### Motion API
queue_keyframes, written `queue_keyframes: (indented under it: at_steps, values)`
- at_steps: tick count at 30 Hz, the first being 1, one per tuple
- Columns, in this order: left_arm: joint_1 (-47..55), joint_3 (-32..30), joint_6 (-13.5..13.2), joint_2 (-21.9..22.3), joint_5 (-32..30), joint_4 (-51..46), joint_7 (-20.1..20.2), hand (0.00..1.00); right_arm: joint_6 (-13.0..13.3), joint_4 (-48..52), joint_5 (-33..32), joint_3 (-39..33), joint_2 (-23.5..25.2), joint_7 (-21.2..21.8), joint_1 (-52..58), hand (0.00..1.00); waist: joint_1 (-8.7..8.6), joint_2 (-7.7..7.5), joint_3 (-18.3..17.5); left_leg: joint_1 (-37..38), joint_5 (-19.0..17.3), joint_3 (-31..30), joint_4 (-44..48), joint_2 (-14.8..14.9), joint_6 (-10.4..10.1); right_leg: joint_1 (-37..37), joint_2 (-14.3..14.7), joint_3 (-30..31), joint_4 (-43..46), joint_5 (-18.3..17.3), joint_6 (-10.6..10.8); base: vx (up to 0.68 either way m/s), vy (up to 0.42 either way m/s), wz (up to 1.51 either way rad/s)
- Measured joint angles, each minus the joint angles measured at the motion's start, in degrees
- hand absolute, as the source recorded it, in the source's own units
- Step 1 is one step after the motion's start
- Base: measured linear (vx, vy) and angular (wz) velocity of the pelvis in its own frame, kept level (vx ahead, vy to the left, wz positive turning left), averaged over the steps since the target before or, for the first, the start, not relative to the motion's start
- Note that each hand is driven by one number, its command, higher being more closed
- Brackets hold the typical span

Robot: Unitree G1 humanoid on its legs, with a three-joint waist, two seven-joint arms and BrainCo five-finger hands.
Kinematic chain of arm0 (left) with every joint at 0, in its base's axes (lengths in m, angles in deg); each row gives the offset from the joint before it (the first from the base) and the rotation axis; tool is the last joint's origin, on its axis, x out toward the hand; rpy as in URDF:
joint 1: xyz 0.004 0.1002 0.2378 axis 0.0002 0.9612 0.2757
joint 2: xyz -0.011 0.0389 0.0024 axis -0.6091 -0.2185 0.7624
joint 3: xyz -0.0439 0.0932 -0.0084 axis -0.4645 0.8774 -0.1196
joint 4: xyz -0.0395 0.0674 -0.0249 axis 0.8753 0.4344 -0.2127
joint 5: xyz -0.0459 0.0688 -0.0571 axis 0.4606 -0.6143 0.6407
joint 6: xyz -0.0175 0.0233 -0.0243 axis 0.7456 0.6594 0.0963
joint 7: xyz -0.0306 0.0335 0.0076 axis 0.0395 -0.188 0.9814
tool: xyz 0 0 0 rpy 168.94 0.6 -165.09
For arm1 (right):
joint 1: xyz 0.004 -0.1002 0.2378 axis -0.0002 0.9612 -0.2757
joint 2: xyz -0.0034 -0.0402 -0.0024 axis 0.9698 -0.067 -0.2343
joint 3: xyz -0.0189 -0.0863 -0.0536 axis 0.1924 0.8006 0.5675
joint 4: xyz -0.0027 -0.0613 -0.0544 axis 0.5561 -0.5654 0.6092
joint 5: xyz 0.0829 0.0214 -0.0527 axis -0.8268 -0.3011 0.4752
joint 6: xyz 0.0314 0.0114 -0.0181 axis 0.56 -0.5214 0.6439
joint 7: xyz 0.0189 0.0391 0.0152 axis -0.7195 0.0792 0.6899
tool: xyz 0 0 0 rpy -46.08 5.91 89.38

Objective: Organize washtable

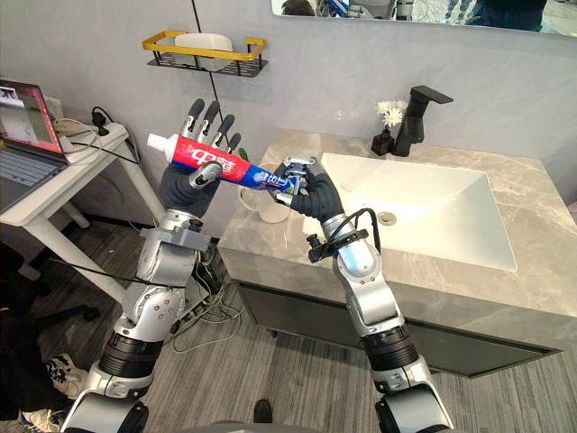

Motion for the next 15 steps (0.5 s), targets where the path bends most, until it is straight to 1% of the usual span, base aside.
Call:
queue_keyframes:
  at_steps: [5,8,15]
  values:
    - [0.0,0.26,0.12,0.33,0.09,0.0,0.01,1.0,-0.27,-0.01,-0.03,0.11,0.86,0.82,1.69,1.0,-0.19,-0.31,0.19,-0.02,0.0,0.12,0.01,0.0,0.0,-0.09,-0.02,0.11,-0.01,0.0,0.0,0.0,0.0,0.0]
    - [0.0,0.24,0.12,0.78,1.27,0.0,0.04,1.0,-0.27,-0.01,-0.06,0.16,0.92,0.88,1.94,1.0,-1.19,-0.67,0.41,-0.02,0.0,0.24,0.02,0.02,0.0,-0.17,-0.02,0.26,-0.01,0.01,-0.01,0.0,0.0,0.0]
    - [-0.94,0.29,0.25,1.38,2.27,0.0,0.04,1.0,-0.27,0.0,-0.42,0.78,1.11,2.07,3.82,1.0,-1.49,-0.88,0.52,-0.02,-0.03,1.78,0.01,0.52,-0.03,-0.94,0.23,1.86,-0.12,0.54,-0.42,0.01,0.003,-0.12]
